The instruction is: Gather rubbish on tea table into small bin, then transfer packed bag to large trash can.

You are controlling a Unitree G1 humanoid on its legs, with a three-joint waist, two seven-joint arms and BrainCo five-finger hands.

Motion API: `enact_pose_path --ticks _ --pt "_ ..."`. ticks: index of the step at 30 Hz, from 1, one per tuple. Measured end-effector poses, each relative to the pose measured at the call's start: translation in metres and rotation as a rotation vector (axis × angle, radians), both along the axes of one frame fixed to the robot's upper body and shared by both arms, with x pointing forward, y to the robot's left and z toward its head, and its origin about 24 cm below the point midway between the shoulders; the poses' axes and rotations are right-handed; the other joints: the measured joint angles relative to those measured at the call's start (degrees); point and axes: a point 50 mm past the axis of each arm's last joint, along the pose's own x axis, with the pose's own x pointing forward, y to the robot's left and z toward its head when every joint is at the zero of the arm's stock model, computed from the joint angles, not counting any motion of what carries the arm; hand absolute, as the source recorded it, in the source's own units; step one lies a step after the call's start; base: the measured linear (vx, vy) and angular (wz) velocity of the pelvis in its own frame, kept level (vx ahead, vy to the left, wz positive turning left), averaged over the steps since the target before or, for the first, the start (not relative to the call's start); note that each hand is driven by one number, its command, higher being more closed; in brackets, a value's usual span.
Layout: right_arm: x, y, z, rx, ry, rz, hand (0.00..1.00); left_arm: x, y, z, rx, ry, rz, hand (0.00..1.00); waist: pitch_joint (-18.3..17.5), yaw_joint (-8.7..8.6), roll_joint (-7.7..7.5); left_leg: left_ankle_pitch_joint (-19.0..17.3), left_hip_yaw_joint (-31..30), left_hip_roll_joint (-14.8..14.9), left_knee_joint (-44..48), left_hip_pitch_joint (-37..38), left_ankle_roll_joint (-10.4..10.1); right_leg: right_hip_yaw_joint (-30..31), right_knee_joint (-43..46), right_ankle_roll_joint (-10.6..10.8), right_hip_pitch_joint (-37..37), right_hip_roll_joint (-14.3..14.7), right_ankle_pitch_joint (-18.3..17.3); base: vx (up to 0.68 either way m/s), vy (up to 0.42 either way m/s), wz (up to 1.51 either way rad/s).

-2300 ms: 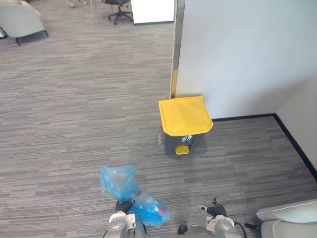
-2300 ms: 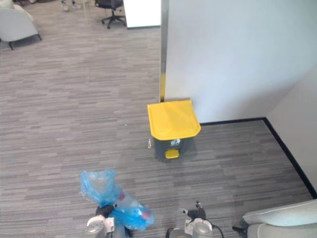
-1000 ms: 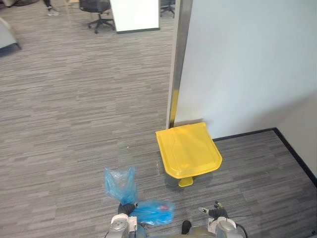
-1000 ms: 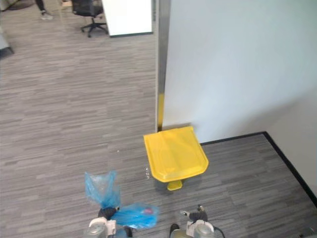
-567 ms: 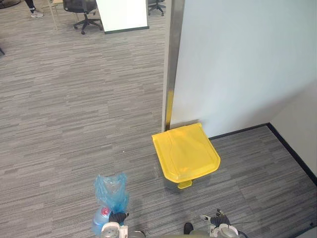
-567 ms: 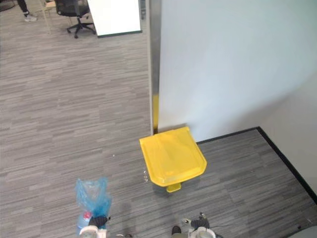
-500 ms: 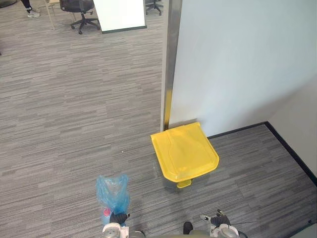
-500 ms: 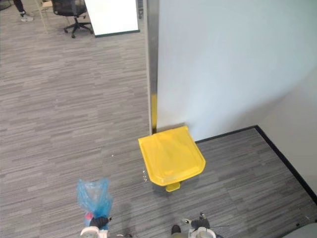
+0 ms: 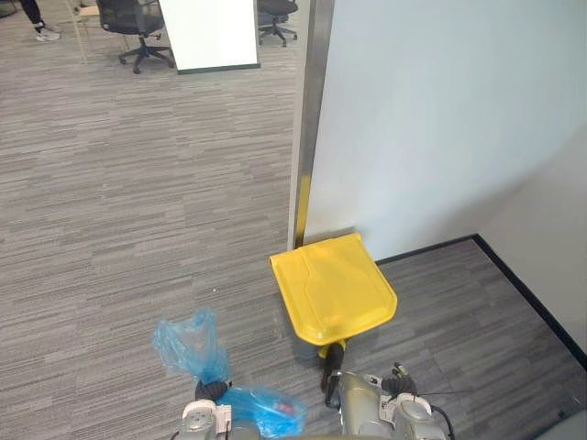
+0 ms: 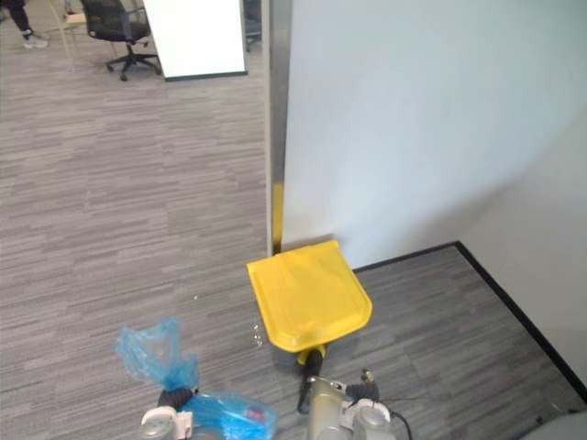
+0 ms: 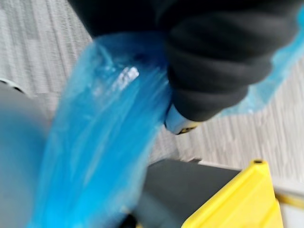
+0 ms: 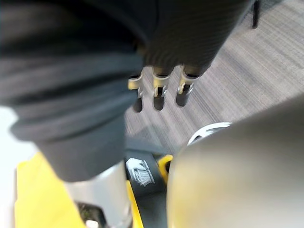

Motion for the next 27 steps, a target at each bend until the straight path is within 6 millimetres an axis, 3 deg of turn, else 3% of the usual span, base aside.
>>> enact_pose_path --ticks 2,3,6,10,16,20,24,26,27 --pt "-0.001 0.001 0.000 0.016 -0.004 -0.030 0.00 0.002 -0.003 0.001 -0.009 -0.009 0.000 1.00 0.3 0.01 -0.50 -0.1 -1.5 0.5 -1.6 1.5 -0.1 -0.9 3.9 -1.2 -0.4 0.1 -0.5 0.25 -0.117 0.39" --pt "-0.004 0.001 0.000 0.015 -0.007 -0.032 0.00 0.005 -0.001 0.003 -0.007 -0.023 0.009 1.00 0.1 0.30 -0.83 -0.1 -2.4 1.5 -3.0 3.4 -0.2 -2.1 8.0 -3.0 -0.7 -0.1 -3.0 0.25 -0.127 0.33" --pt "-0.005 0.001 0.000 0.015 -0.007 -0.032 0.00 0.012 0.002 0.007 0.003 -0.052 0.007 1.00 -0.4 0.83 -0.99 0.1 -3.5 2.0 -4.7 3.4 -0.5 -3.0 11.6 -3.1 -2.4 -0.5 -6.1 0.17 -0.091 0.23" --pt "0.000 0.001 0.002 0.009 -0.020 -0.016 0.00 0.017 0.002 0.010 0.005 -0.071 0.005 1.00 -0.9 1.10 -0.67 1.8 -4.0 2.3 -4.6 1.6 -2.9 -4.3 15.5 -3.3 -5.0 -2.2 -8.4 0.12 -0.043 0.13" --pt "0.038 0.018 0.021 -0.008 -0.129 0.099 0.00 0.054 0.001 0.032 0.012 -0.193 -0.015 1.00 -0.7 1.34 -0.84 1.8 -7.1 3.4 6.7 -13.0 -2.9 -8.1 14.8 -4.3 -10.4 -4.2 -7.5 0.02 0.002 0.37" --pt "0.092 0.033 0.062 -0.024 -0.328 0.180 0.00 0.077 -0.002 0.050 -0.006 -0.291 -0.006 1.00 1.4 2.33 -0.73 1.8 -8.0 3.8 12.1 -19.5 -2.9 -9.2 14.5 -4.6 -12.9 -4.9 -6.1 -0.05 -0.020 0.21" --pt "0.154 0.026 0.135 -0.116 -0.608 0.208 0.00 0.097 0.000 0.077 0.012 -0.435 0.014 1.00 3.4 3.50 -0.36 1.7 -7.9 4.6 13.3 -23.9 -2.8 -10.1 12.0 -4.5 -15.1 -4.4 -3.2 -0.13 -0.054 0.12" --pt "0.172 0.018 0.169 -0.171 -0.721 0.210 0.00 0.103 -0.001 0.086 0.003 -0.482 0.023 1.00 3.9 3.88 0.04 0.0 -7.9 5.3 12.9 -25.2 -1.2 -10.7 10.5 -4.2 -15.7 -3.8 -1.9 -0.14 -0.051 0.03" --pt "0.179 0.015 0.181 -0.191 -0.761 0.210 0.00 0.104 -0.001 0.088 0.001 -0.497 0.022 1.00 4.1 4.06 0.00 -1.1 -8.0 5.5 12.4 -25.5 -1.5 -10.8 10.4 -4.3 -16.2 -3.6 -1.6 -0.14 -0.064 -0.03"
